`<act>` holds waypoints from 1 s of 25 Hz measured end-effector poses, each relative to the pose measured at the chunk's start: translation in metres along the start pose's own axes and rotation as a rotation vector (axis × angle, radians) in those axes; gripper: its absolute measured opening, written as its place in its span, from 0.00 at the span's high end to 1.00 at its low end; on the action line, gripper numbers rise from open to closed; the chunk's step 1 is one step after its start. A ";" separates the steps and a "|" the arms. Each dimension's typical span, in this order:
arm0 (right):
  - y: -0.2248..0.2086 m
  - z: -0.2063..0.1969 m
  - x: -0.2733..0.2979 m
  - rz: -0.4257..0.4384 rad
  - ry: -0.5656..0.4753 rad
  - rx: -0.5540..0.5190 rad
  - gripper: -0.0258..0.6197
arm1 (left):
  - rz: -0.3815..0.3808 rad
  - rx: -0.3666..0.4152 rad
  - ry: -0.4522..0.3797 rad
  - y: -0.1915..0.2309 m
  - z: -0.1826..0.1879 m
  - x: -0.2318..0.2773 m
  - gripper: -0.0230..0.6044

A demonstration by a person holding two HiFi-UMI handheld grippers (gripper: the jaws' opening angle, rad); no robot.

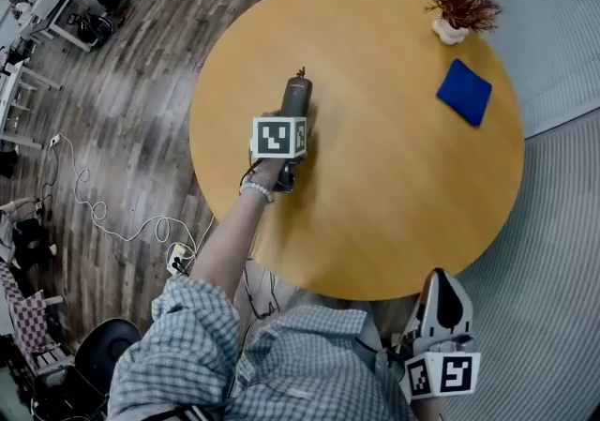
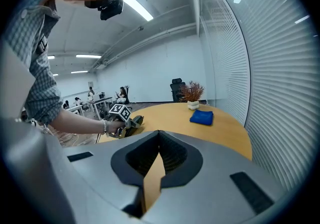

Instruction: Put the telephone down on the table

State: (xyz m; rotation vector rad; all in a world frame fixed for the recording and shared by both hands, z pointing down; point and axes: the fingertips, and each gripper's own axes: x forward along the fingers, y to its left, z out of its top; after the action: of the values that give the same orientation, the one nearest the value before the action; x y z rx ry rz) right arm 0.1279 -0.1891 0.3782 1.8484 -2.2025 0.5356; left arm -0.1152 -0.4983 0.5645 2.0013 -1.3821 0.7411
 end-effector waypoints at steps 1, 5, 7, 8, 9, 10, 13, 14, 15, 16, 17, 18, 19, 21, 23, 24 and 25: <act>-0.001 -0.003 0.000 -0.007 0.008 0.002 0.95 | 0.010 0.010 0.007 0.002 0.001 0.009 0.52; -0.004 -0.012 0.000 -0.029 0.027 0.007 0.95 | 0.075 0.025 0.014 0.015 0.006 0.034 0.52; -0.006 -0.013 -0.001 -0.034 0.028 0.009 0.95 | 0.104 0.043 0.006 0.018 0.010 0.041 0.52; -0.006 -0.013 -0.001 -0.036 0.029 0.009 0.95 | 0.113 0.051 0.002 0.019 0.013 0.044 0.52; -0.007 -0.013 0.000 -0.038 0.034 0.009 0.95 | 0.123 0.062 0.001 0.018 0.014 0.046 0.52; -0.007 -0.014 0.000 -0.040 0.042 0.012 0.95 | 0.135 0.076 0.002 0.017 0.014 0.047 0.51; -0.007 -0.020 -0.001 -0.045 0.075 0.024 0.95 | 0.171 0.102 -0.015 0.015 0.013 0.049 0.51; -0.007 -0.020 -0.001 -0.043 0.077 0.023 0.95 | 0.177 0.103 -0.021 0.015 0.014 0.049 0.52; -0.008 -0.019 -0.001 -0.040 0.074 0.020 0.95 | 0.179 0.104 -0.023 0.015 0.014 0.049 0.51; -0.008 -0.018 -0.001 -0.037 0.068 0.016 0.95 | 0.179 0.104 -0.019 0.014 0.014 0.050 0.51; -0.009 -0.016 -0.001 -0.034 0.064 0.013 0.95 | 0.175 0.104 -0.011 0.014 0.015 0.050 0.52; -0.009 -0.016 -0.001 -0.030 0.062 0.011 0.95 | 0.166 0.106 0.000 0.014 0.015 0.050 0.51; -0.008 -0.016 -0.001 -0.028 0.062 0.011 0.95 | 0.152 0.105 0.011 0.014 0.015 0.050 0.50; -0.005 -0.017 -0.003 -0.022 0.059 0.009 0.95 | 0.123 0.091 0.022 0.015 0.013 0.045 0.46; -0.003 -0.016 -0.005 -0.011 0.040 0.000 0.95 | 0.122 0.076 0.018 0.018 0.011 0.036 0.44; -0.004 -0.016 -0.005 -0.005 0.032 -0.004 0.95 | 0.125 0.069 0.008 0.018 0.011 0.031 0.44; -0.004 -0.014 -0.006 0.002 0.024 -0.007 0.95 | 0.118 0.057 -0.005 0.016 0.012 0.025 0.44</act>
State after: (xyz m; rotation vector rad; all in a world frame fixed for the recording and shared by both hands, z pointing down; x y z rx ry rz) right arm 0.1320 -0.1782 0.3890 1.8272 -2.1884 0.5467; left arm -0.1213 -0.5268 0.5774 1.9791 -1.5089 0.8365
